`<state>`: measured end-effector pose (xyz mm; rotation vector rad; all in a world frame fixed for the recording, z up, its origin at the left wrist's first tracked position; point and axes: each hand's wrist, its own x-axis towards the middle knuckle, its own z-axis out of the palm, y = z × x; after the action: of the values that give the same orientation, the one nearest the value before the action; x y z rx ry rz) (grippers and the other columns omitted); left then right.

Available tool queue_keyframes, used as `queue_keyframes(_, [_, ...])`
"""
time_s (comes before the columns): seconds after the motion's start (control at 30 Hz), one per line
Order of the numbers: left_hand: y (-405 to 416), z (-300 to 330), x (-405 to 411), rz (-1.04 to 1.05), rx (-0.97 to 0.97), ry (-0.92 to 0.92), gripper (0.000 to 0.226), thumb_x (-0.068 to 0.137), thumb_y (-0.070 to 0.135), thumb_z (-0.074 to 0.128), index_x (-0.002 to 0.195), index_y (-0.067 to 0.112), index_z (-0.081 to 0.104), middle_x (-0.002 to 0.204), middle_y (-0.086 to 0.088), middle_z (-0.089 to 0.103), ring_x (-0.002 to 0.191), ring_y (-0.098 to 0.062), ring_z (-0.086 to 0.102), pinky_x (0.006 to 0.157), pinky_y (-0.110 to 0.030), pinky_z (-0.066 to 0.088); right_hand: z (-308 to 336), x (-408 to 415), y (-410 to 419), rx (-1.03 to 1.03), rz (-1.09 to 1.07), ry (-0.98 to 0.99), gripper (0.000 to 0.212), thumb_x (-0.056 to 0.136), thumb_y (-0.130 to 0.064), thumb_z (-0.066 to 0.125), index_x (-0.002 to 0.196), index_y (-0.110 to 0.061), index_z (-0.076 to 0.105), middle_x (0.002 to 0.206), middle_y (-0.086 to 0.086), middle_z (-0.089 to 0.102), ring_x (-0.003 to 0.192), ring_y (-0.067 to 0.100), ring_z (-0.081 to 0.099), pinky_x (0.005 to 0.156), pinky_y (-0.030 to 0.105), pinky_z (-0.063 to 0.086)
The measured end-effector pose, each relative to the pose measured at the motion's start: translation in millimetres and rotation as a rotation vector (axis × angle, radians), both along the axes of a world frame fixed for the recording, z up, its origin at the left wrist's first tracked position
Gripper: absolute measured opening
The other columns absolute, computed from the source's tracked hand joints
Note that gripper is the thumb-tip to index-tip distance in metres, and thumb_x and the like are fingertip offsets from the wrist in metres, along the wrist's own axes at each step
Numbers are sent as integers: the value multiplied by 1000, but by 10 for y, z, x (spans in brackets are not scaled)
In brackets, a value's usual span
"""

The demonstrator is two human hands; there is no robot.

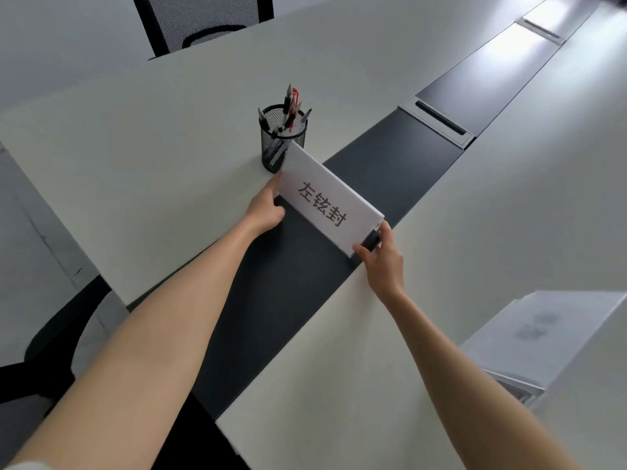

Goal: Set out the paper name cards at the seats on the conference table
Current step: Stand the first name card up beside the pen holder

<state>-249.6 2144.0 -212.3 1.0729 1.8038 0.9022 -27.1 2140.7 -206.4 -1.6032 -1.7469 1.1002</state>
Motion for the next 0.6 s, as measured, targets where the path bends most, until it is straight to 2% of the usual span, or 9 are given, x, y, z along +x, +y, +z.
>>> queue_keyframes(0.17, [160, -114, 38, 12, 26, 4, 85, 72, -11, 38, 144, 28, 17, 150, -3, 34, 140, -20, 29, 115, -32, 24, -48, 61, 107, -2, -6, -2, 61, 86, -8, 57, 138, -21, 30, 132, 9, 54, 115, 21, 51, 98, 38, 44])
queue_keyframes(0.33, [92, -106, 79, 41, 39, 25, 80, 75, -12, 40, 144, 22, 19, 150, -4, 34, 139, -18, 30, 109, -23, 24, -86, 76, 155, -39, 6, -32, 70, 86, -14, 58, 144, -22, 18, 138, 6, 50, 120, 25, 51, 101, 37, 41])
queue_keyframes(0.43, [-42, -22, 156, 106, 36, -40, 75, 77, -9, 43, 144, 20, 22, 149, -7, 35, 139, -22, 31, 113, -34, 29, -25, 93, 105, -71, 6, -44, 82, 83, -22, 63, 146, -19, 12, 149, 7, 36, 133, 28, 39, 111, 46, 34])
queue_keyframes(0.47, [-143, 28, 232, 169, 34, -73, 70, 80, -7, 43, 143, 17, 23, 147, -9, 37, 137, -23, 34, 113, -36, 30, 54, 109, 26, -71, 7, -19, 81, 83, -20, 64, 146, -16, 13, 151, 8, 32, 136, 27, 35, 112, 46, 33])
queue_keyframes(0.53, [-455, 127, 451, 286, 48, -127, 59, 84, -2, 43, 139, 14, 31, 136, -9, 50, 126, -21, 47, 109, -37, 37, 273, 179, -238, -36, 30, 47, 70, 85, -12, 60, 143, -13, 20, 149, 9, 35, 134, 24, 37, 110, 35, 35])
queue_keyframes(0.6, [-878, 216, 752, 337, 75, -185, 46, 86, 1, 42, 130, 13, 44, 115, -4, 62, 107, -16, 59, 101, -36, 44, 511, 328, -612, 12, 57, 88, 60, 88, -6, 54, 141, -10, 27, 145, 12, 40, 130, 22, 41, 105, 27, 37])
